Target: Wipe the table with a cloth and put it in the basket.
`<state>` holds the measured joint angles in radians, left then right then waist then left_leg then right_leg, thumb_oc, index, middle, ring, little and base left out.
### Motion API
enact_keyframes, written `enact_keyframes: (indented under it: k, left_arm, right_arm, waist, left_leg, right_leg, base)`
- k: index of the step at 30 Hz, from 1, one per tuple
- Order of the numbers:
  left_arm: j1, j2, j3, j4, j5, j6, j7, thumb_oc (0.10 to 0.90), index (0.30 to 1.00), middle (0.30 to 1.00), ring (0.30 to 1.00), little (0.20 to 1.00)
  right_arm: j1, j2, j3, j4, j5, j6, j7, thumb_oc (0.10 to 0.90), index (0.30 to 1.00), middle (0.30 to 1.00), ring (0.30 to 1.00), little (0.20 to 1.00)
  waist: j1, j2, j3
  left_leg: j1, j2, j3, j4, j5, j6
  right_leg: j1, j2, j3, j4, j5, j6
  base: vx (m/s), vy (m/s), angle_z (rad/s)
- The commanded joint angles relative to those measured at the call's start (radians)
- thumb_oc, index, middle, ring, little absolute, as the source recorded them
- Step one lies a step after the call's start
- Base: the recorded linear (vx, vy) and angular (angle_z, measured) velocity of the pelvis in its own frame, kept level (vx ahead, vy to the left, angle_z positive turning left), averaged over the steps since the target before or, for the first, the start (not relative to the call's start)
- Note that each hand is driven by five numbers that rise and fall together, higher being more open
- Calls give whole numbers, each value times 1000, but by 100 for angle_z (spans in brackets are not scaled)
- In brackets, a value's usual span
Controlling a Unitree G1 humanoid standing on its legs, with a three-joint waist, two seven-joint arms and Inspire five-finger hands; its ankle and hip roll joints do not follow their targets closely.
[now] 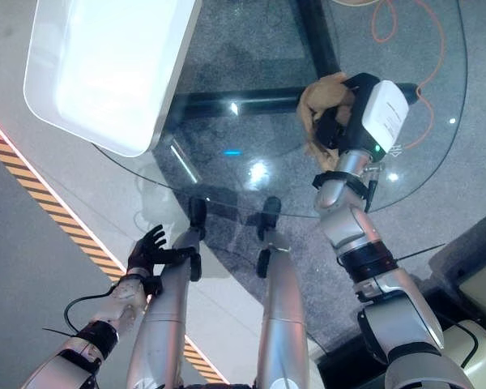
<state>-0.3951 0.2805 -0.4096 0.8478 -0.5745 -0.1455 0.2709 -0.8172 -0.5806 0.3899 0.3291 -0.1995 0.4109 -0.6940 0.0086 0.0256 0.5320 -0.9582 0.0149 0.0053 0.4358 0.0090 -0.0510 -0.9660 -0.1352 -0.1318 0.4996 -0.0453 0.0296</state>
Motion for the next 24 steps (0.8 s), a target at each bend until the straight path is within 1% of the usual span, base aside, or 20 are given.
enact_keyframes:
  k: [1,4,8,11,14,18,20,22,24]
  left_arm:
    - [124,-73,-33,23,40,-5,7,800,900,900,900,900]
    - [118,-71,-30,26,35,-7,18,800,900,900,900,900]
    - [123,-65,-23,33,33,-16,25,800,900,900,900,900]
    - [124,-60,-15,35,30,-15,22,800,900,900,900,900]
    - [125,-59,-10,35,28,-23,19,800,900,900,900,900]
    - [126,-65,-5,27,31,-32,24,800,900,900,900,900]
    - [122,-65,-9,24,31,-40,39,800,900,900,900,900]
    - [120,-65,-8,16,32,-58,69,800,900,900,900,900]
    - [120,-66,-3,8,41,-87,118,800,900,900,900,900]
  right_arm:
    - [-56,127,212,-75,2,-68,169,100,300,300,300,200]
    - [-50,147,225,-65,13,-49,152,100,300,300,300,200]
    - [-37,153,217,-34,37,-65,129,100,300,300,300,200]
    - [-31,152,209,-32,37,-81,151,100,300,300,300,200]
    - [-22,150,204,-38,59,-113,177,100,300,300,300,200]
    - [5,174,204,-73,106,-186,274,100,300,300,300,200]
    - [23,196,216,-101,118,-199,330,100,300,300,300,200]
    - [38,207,231,-115,122,-201,356,100,300,300,300,200]
    - [57,222,250,-118,120,-199,350,100,300,300,300,200]
  waist:
    - [78,34,-12]
    - [81,34,-12]
    - [83,31,-12]
    - [83,22,-12]
    - [81,18,-12]
    - [79,12,-12]
    - [78,9,-12]
    - [77,7,-12]
    - [78,6,-12]
  left_leg:
    - [17,-69,60,23,-80,85]
    - [29,-69,61,19,-79,85]
    - [40,-66,59,22,-82,86]
    - [55,-65,55,13,-76,83]
    - [66,-65,50,6,-72,81]
    - [81,-65,46,0,-71,81]
    - [85,-63,48,2,-69,79]
    - [90,-62,49,2,-70,77]
    - [101,-63,48,0,-70,76]
  right_leg:
    - [10,18,-35,-40,30,24]
    - [21,17,-36,-41,30,24]
    - [33,17,-38,-42,32,25]
    - [52,20,-44,-53,37,27]
    - [63,23,-41,-58,39,27]
    - [73,25,-40,-57,37,25]
    - [77,23,-43,-53,35,24]
    - [83,22,-44,-52,33,23]
    - [93,21,-45,-52,30,21]
  base:
    - [0,0,0]
    - [0,0,0]
    - [-4,-10,1]
    - [-24,-47,5]
    - [-17,-18,3]
    - [0,0,0]
    - [0,0,0]
    - [0,0,0]
    - [0,0,0]
